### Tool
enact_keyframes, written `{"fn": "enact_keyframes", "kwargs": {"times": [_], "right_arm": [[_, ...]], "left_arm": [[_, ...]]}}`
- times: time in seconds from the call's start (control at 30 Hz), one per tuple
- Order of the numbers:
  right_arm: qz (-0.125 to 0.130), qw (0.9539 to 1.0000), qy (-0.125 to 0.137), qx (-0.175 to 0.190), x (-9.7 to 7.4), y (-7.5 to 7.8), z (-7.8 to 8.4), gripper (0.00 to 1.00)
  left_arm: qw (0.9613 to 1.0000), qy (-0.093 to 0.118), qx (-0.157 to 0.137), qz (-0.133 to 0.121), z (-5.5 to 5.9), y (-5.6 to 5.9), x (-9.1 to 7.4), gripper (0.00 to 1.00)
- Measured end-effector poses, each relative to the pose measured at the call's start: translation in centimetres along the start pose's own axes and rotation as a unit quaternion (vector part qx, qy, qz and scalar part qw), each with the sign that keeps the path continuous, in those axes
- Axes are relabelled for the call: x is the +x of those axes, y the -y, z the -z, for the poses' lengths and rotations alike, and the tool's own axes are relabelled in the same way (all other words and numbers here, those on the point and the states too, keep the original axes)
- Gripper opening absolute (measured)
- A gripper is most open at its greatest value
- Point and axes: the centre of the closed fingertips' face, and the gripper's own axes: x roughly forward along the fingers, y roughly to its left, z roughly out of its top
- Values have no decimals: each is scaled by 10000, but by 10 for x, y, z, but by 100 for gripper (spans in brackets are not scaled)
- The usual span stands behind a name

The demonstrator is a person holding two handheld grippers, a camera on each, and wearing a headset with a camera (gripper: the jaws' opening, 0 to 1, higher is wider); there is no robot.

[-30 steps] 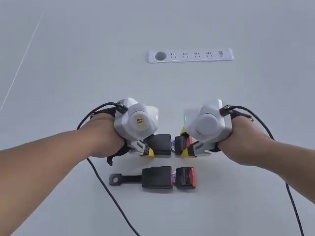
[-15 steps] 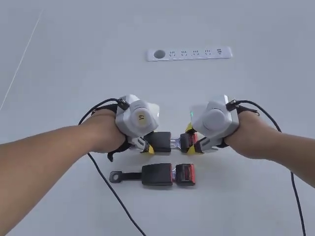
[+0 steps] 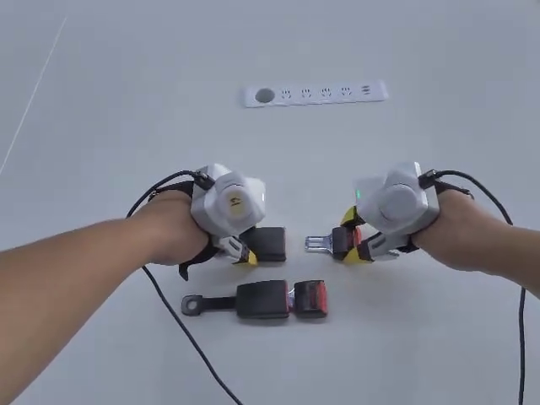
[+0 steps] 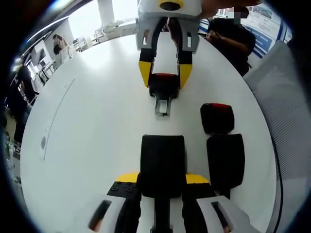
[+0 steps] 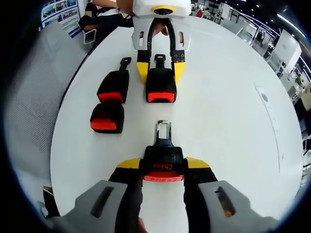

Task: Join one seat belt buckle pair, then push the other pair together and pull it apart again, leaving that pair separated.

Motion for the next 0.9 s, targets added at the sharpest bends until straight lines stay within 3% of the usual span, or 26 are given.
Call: {"fn": "enact_keyframes", "kwargs": {"times": [0.33, 0.8, 0.9], "right_arm": [[32, 9998, -110, 156, -16, -1, 31, 30], [-86, 9990, -431, 122, -18, -8, 42, 34], [47, 9989, -421, 179, -18, -4, 46, 36]], "left_arm": [[10000, -5, -46, -20, 0, -1, 0, 32], [9998, -53, -178, -122, 1, -1, -1, 32], [9997, -72, -123, -180, 0, -1, -1, 33]]}}
